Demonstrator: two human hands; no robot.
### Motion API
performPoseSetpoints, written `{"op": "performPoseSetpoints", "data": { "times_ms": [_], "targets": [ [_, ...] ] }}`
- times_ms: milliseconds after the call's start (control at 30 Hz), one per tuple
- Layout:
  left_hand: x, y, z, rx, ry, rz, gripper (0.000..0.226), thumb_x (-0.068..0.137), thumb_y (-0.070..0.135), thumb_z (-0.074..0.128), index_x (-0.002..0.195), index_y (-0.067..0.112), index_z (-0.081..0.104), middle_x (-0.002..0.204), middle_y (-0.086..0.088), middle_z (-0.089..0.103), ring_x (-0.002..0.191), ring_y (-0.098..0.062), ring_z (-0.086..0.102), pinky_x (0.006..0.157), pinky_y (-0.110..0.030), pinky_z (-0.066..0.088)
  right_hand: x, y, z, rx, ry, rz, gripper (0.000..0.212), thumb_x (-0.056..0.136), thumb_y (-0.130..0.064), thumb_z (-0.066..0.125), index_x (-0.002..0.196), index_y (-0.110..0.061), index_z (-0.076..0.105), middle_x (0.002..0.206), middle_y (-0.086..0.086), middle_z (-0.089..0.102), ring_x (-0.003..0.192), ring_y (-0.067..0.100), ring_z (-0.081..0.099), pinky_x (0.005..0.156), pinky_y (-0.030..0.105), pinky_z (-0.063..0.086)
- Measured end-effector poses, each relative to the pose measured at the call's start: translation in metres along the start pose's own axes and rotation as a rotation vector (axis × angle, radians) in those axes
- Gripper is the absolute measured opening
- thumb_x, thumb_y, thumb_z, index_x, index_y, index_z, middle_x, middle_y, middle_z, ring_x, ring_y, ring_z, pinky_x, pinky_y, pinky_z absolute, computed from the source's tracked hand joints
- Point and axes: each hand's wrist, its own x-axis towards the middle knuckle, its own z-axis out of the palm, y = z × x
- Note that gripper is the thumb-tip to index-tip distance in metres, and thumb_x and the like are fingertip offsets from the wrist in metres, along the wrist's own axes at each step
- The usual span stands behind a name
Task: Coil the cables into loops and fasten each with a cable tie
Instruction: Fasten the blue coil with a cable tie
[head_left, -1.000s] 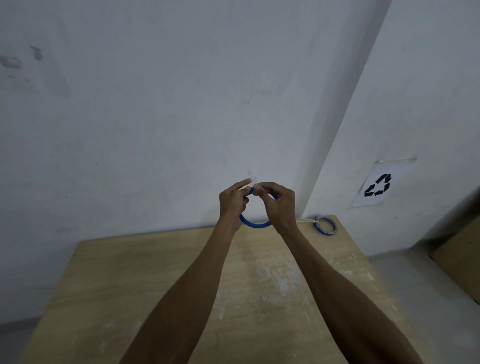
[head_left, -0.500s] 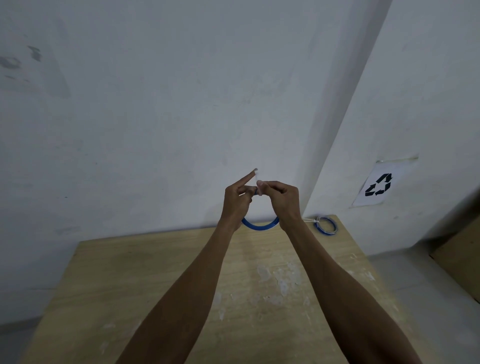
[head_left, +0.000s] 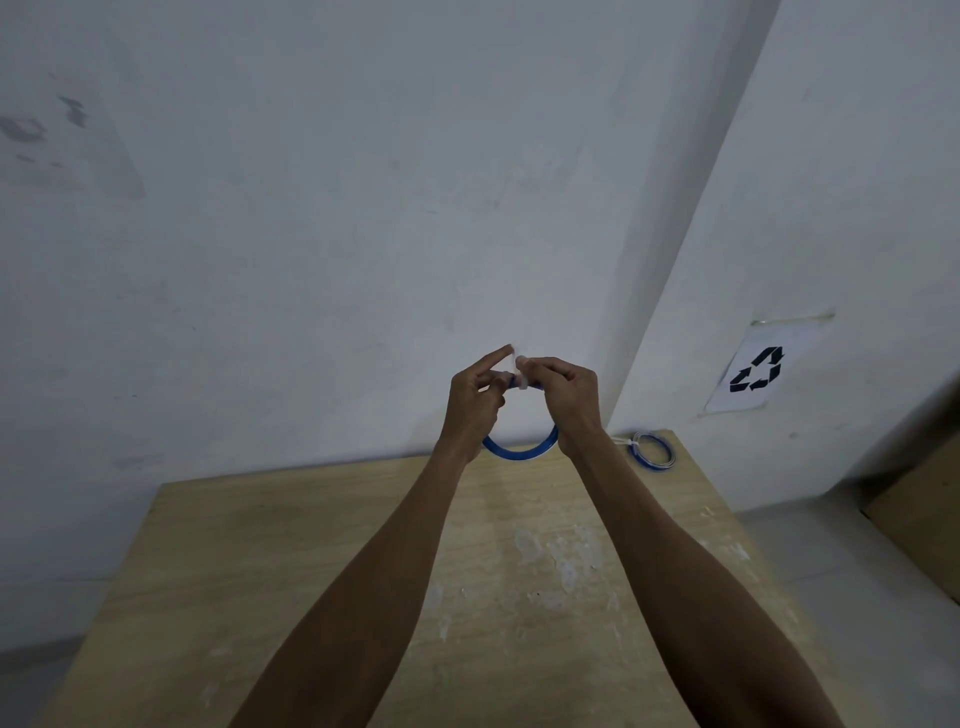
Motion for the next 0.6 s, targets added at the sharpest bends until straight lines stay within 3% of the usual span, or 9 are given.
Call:
{"op": "performPoseSetpoints", "data": {
  "times_ms": [133,333,500,600],
  "targets": [
    [0.0002,0.0028,0.0013,-0.001,-0.019,0.017,0.045,0.103,0.005,0.055,0.138,0.033,0.064,0.086,-0.009,0.074,0.057,-0.014,0.035,0.044,-0.018,0.031,0.0007,-0.0027,-0.0017,-0.015,0.006,-0.01,0.025,0.097,-0.011,0.065,0.087,0.01,0.075,0.07,-0.006,0.07,0.066,-0.006,0.068,0.063,0.003,0.047],
    [-0.0003,0.0006,0.0034,0.083,-0.015,0.072,0.048,0.103,0.005,0.057,0.145,0.027,0.057,0.09,-0.007,0.074,0.05,-0.007,0.046,0.044,-0.015,0.035,0.0005,-0.0061,-0.0011,-0.042,0.006,-0.013,0.024,0.097,-0.011,0.065,0.087,0.008,0.076,0.073,-0.001,0.071,0.067,-0.004,0.069,0.064,0.003,0.048],
    [-0.0023,0.002,0.0008,0.075,-0.02,0.11,0.045,0.103,0.003,0.055,0.142,0.026,0.06,0.089,-0.008,0.074,0.05,-0.007,0.044,0.045,-0.014,0.035,-0.0013,-0.0078,-0.0009,-0.065,0.004,-0.012,0.025,0.098,-0.012,0.064,0.086,0.005,0.077,0.074,-0.003,0.071,0.069,-0.005,0.069,0.065,0.003,0.048],
    [-0.0035,0.0039,0.0008,0.1,-0.009,0.134,0.044,0.103,0.001,0.055,0.141,0.02,0.061,0.097,-0.014,0.075,0.056,-0.003,0.056,0.048,-0.008,0.037,-0.0011,-0.0089,-0.0004,-0.071,0.009,0.011,0.024,0.098,-0.011,0.064,0.084,0.004,0.076,0.074,-0.002,0.071,0.066,-0.006,0.067,0.063,0.002,0.047]
  ]
}}
